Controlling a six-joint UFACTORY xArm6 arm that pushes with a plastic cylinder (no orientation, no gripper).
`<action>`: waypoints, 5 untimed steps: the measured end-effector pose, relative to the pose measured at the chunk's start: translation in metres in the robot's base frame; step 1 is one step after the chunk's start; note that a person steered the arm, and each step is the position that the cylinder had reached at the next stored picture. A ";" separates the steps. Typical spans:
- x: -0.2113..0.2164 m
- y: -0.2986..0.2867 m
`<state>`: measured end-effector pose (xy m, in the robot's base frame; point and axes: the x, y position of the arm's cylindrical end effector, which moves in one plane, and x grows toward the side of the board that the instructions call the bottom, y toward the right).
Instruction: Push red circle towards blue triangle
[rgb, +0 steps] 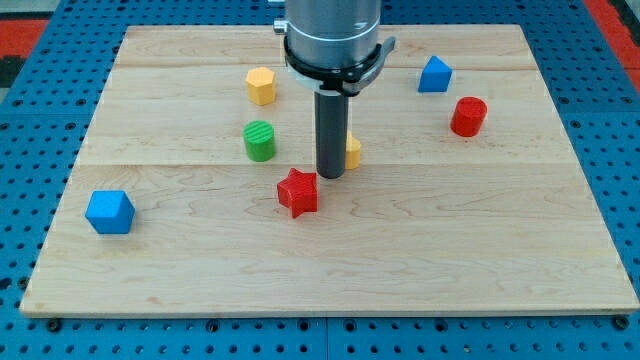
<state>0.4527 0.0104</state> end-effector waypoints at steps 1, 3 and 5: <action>-0.001 -0.024; -0.001 -0.106; -0.011 -0.072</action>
<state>0.4419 -0.0613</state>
